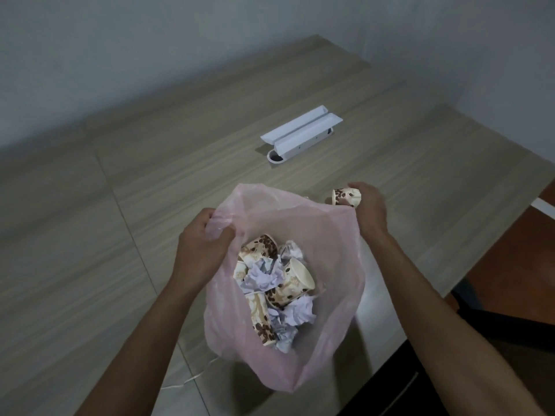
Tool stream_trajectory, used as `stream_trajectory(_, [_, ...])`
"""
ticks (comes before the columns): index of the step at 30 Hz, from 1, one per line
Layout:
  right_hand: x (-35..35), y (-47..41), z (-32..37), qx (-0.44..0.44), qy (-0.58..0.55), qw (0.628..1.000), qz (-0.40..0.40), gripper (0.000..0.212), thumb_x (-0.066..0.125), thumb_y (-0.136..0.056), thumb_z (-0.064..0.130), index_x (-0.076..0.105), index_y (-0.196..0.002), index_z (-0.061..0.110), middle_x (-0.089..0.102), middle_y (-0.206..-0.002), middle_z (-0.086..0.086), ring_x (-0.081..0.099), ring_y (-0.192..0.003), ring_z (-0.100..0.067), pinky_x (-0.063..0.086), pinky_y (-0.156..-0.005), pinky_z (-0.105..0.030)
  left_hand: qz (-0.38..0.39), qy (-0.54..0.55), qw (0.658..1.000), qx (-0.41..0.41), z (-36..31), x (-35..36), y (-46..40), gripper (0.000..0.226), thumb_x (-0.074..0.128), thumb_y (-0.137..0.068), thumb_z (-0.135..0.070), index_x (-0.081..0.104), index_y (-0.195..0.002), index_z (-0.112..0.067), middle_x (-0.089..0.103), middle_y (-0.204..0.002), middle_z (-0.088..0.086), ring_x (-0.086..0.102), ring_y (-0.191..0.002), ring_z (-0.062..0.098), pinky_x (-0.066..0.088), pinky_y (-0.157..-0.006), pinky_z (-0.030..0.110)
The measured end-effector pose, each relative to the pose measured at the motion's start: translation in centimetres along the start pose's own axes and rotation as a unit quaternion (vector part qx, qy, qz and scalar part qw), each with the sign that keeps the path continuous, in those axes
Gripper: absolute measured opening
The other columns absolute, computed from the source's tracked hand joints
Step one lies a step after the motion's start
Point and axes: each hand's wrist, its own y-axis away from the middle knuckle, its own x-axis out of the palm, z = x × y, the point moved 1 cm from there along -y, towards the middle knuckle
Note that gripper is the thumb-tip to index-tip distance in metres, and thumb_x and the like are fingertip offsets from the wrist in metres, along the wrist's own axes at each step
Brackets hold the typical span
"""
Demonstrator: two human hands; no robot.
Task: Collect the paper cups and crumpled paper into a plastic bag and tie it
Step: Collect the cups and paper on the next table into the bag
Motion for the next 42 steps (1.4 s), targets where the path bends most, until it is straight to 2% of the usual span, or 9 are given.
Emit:
stream_trajectory(7, [0.2,-5.0,-2.2,0.029,0.242,0.955,0.168,0.08,0.071,-0.085,0.023,0.029,-0.153,0.028,0.017,-0.164,-0.005,0.013,-0.149,-0.035,0.021,-0.118,-0.053,0.012,0.008,1.0,0.004,0.5,0.2,-1.1,0.007,0.068,-0.087,-0.016,0.065,-0.093,-0.018,0.07,-0.087,-0.007,0.066,-0.077,0.01,0.05,-0.067,0.025])
stream_trajectory(13, [1.5,-2.7,-3.4,0.039,0.2,0.972,0.118,0.055,0.064,-0.087,0.028,0.051,-0.141,0.025,0.042,-0.142,-0.019,0.04,-0.129,-0.04,0.038,-0.106,-0.047,0.007,0.012,1.0,0.003,1.2,-0.3,-1.6,0.013,0.067,-0.087,-0.015,0.062,-0.087,-0.028,0.069,-0.084,-0.012,0.063,-0.069,-0.001,0.047,-0.057,0.01])
stream_trajectory(18, [1.5,0.9,-3.2,0.073,0.107,0.984,0.12,0.076,0.043,-0.065,0.057,0.064,-0.128,0.019,0.066,-0.116,-0.021,0.059,-0.111,-0.034,0.035,-0.079,-0.023,0.003,0.013,1.0,-0.01,1.6,-0.2,-1.5,0.008,0.066,-0.088,-0.015,0.063,-0.09,-0.022,0.069,-0.086,-0.009,0.064,-0.074,0.007,0.049,-0.064,0.019])
stream_trajectory(23, [-1.9,5.1,0.0,0.172,-0.122,0.976,-0.055,0.074,0.082,-0.071,0.033,0.051,-0.136,0.015,0.063,-0.12,-0.01,0.064,-0.091,-0.018,0.044,-0.073,-0.018,-0.004,0.022,0.999,-0.026,1.3,0.0,-1.0,0.007,0.066,-0.087,-0.016,0.064,-0.092,-0.019,0.069,-0.087,-0.006,0.064,-0.074,0.008,0.047,-0.06,0.017])
stream_trajectory(27, [-6.2,10.1,5.1,0.093,-0.232,0.953,-0.17,0.057,0.085,-0.07,0.028,0.054,-0.117,0.02,0.066,-0.11,0.007,0.066,-0.081,0.006,0.05,-0.065,-0.008,-0.009,0.019,0.999,-0.039,1.2,0.0,-0.4,0.005,0.064,-0.087,-0.017,0.063,-0.092,-0.016,0.069,-0.087,-0.004,0.061,-0.07,0.007,0.045,-0.057,0.015])
stream_trajectory(33, [-4.7,16.0,10.8,-0.038,-0.132,0.991,-0.003,0.057,0.087,-0.068,0.033,0.055,-0.114,0.024,0.061,-0.104,0.016,0.064,-0.089,0.003,0.056,-0.066,-0.014,-0.006,0.017,0.999,-0.042,1.1,-0.6,0.9,0.009,0.061,-0.089,-0.023,0.065,-0.094,-0.016,0.07,-0.089,0.0,0.066,-0.079,0.019,0.05,-0.067,0.031])
stream_trajectory(37, [-2.1,17.3,10.6,-0.098,0.009,0.988,0.12,0.068,0.074,-0.073,0.061,0.06,-0.129,0.025,0.053,-0.139,0.005,0.045,-0.129,-0.012,0.036,-0.106,-0.023,-0.016,0.033,0.998,-0.046,1.2,-1.4,1.5,0.006,0.061,-0.087,-0.019,0.066,-0.091,-0.016,0.071,-0.087,0.0,0.067,-0.081,0.021,0.052,-0.072,0.036])
stream_trajectory(39, [-2.6,18.2,10.4,-0.145,0.019,0.989,0.031,0.059,0.078,-0.074,0.052,0.066,-0.123,0.021,0.056,-0.134,0.001,0.043,-0.126,-0.016,0.031,-0.102,-0.017,-0.016,0.035,0.998,-0.051,1.3,-1.7,1.8,0.006,0.061,-0.087,-0.019,0.065,-0.09,-0.016,0.071,-0.088,0.004,0.066,-0.08,0.021,0.05,-0.07,0.033])
stream_trajectory(42, [-3.6,19.0,8.2,-0.089,0.112,0.98,-0.136,0.066,0.083,-0.067,0.041,0.061,-0.126,0.023,0.056,-0.124,-0.004,0.047,-0.115,-0.026,0.043,-0.095,-0.036,-0.023,0.035,0.998,-0.05,1.3,-2.2,2.2,0.011,0.058,-0.089,-0.02,0.063,-0.09,-0.011,0.069,-0.089,0.01,0.063,-0.077,0.024,0.046,-0.066,0.031])
